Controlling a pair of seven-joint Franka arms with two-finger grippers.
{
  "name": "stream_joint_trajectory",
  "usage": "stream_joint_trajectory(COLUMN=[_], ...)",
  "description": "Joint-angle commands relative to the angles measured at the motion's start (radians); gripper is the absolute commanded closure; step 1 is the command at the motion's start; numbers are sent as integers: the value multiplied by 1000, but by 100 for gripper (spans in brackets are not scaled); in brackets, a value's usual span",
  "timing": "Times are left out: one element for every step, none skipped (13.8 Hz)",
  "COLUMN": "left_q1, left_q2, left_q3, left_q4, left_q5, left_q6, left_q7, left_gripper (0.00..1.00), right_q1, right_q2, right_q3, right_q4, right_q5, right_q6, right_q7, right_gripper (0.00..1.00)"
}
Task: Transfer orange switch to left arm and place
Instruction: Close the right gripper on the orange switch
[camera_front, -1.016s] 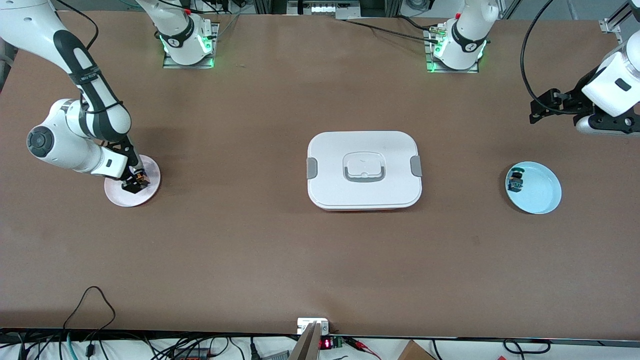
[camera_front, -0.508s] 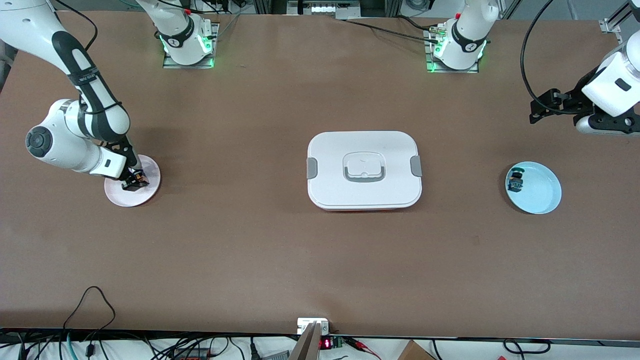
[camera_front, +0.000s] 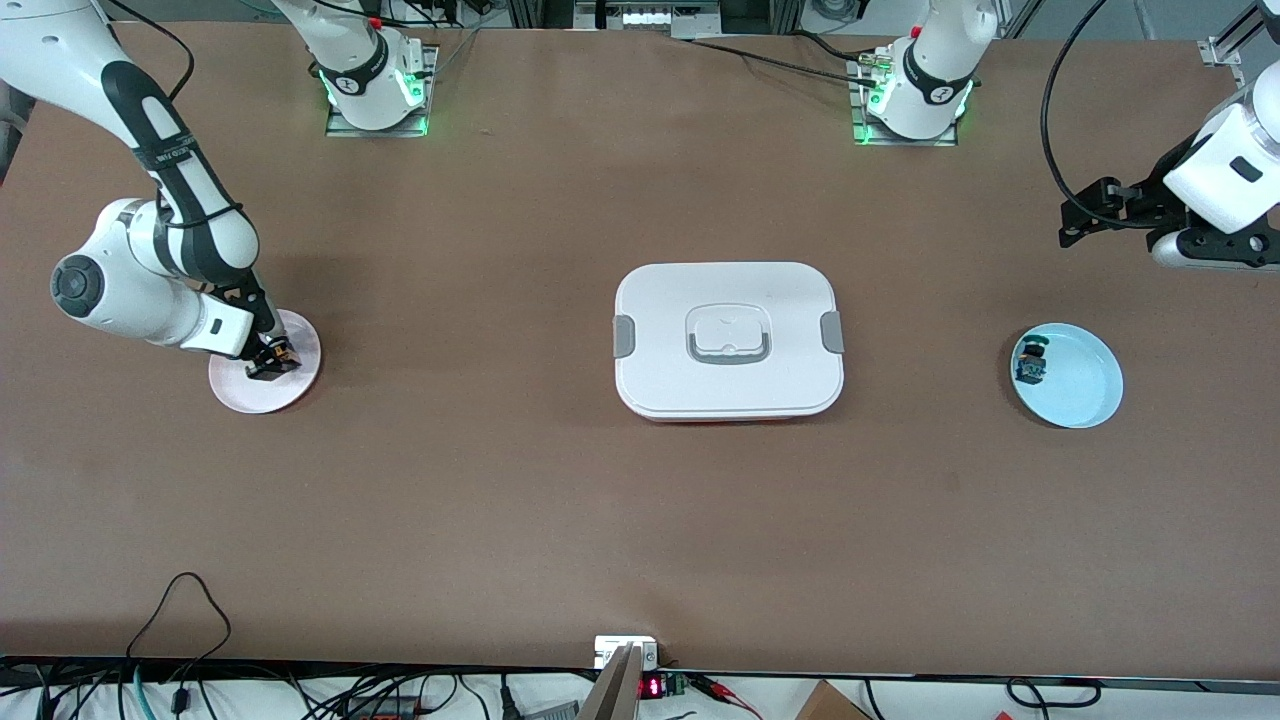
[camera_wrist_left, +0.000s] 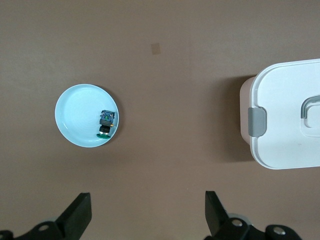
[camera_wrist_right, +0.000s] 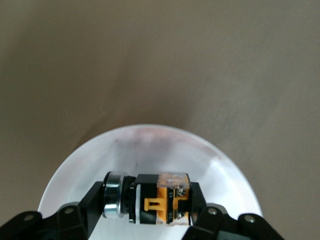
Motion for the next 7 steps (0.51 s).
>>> stream_joint_trajectory(left_q1=[-3, -3, -3, -3, -3, -3, -3], left_q2=[8, 8, 8, 8, 8, 8, 8], left_q3=[-1, -1, -1, -1, -1, -1, -1], left_q4=[25, 25, 25, 25, 25, 25, 25], left_q5=[22, 22, 22, 22, 22, 22, 22], left_q6=[-20, -20, -20, -20, -20, -20, -20], left_q7=[-3, -3, -3, -3, -3, -3, -3], left_gripper=[0, 0, 0, 0, 0, 0, 0], right_q1=[-19, -16, -15, -15, -15, -13, -15], right_q2=[-73, -96, -108, -108, -107, -107, -108], right_q3=[52, 61, 73, 100, 120, 142, 162], right_q4=[21, 32, 49, 87, 122, 150, 156], right_q5=[99, 122, 128, 133, 155, 195, 243], right_q6=[-132, -179, -234, -319, -395, -469, -502], right_q7=[-28, -3, 24, 70, 122, 176, 205], right_gripper=[100, 100, 100, 100, 100, 100, 100])
